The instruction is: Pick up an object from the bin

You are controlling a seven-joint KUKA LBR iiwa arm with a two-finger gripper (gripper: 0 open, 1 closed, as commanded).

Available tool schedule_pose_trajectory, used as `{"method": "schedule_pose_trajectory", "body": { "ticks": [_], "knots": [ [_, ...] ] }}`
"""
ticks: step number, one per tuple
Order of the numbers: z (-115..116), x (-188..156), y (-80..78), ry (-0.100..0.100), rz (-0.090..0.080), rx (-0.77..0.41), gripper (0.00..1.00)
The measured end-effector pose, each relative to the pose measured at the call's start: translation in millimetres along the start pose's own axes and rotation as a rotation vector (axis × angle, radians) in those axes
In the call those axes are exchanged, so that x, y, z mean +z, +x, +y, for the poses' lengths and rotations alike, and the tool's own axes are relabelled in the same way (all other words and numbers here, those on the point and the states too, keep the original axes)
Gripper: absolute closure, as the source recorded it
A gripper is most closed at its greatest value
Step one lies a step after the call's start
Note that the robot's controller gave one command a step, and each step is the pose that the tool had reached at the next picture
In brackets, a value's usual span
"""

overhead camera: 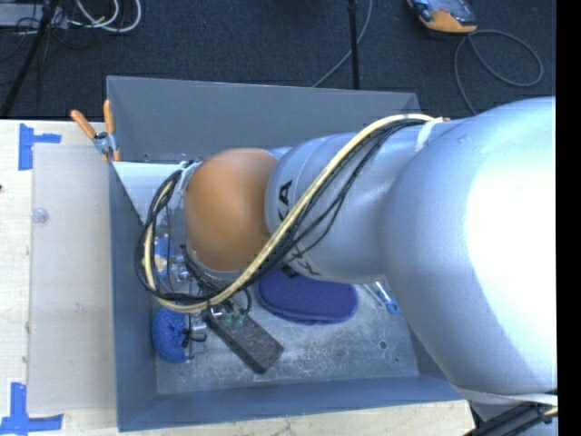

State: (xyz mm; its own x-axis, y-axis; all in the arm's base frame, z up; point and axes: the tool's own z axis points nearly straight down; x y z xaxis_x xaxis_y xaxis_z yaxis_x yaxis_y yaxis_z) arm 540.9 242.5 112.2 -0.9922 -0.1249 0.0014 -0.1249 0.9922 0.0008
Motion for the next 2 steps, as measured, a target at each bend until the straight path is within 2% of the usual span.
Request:
{"method": "schedule_pose_trajectory", "body": {
  "ticks": [1,2],
  "knots": [
    [5,38,7.4,0.002,0.009,-0.019,0.0],
    [5,51,6.6,0.0,0.008,0.034,1.0]
  ]
}}
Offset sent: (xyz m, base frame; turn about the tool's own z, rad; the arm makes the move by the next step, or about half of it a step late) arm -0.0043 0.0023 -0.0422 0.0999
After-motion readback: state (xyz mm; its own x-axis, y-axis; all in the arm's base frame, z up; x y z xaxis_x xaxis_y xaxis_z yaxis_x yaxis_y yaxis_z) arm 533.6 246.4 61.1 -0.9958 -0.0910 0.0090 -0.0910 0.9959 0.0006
